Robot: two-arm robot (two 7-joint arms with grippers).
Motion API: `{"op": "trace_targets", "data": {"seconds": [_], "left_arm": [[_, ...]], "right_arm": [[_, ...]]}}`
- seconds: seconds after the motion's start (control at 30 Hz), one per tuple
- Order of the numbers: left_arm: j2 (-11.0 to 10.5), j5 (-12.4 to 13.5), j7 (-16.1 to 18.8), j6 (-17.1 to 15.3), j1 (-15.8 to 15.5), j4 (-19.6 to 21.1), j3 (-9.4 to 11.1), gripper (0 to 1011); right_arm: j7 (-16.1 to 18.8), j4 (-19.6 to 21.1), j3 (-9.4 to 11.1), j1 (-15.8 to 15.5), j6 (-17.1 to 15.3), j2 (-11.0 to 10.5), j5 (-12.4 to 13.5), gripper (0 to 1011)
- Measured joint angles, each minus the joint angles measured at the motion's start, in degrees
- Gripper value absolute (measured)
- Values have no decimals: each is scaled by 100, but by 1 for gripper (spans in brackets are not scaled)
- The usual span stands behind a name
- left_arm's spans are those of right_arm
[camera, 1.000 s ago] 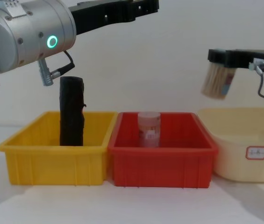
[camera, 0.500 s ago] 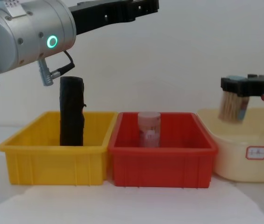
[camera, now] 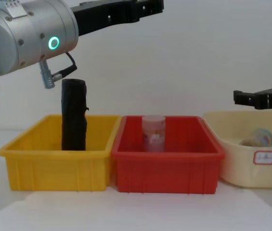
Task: Pick up the garbage bag with the one hand and transfer it to the other hand.
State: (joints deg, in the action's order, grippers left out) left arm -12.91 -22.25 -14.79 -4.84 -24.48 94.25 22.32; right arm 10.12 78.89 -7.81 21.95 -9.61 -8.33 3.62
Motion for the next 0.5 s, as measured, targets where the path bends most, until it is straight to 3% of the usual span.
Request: {"op": "trace_targets", "data": {"seconds": [0.5], "left_arm": [[0,0,0,0,0,0,0,1001]], "right_arm": [[30,356,60,-187,-12,-18,138,1000]]}}
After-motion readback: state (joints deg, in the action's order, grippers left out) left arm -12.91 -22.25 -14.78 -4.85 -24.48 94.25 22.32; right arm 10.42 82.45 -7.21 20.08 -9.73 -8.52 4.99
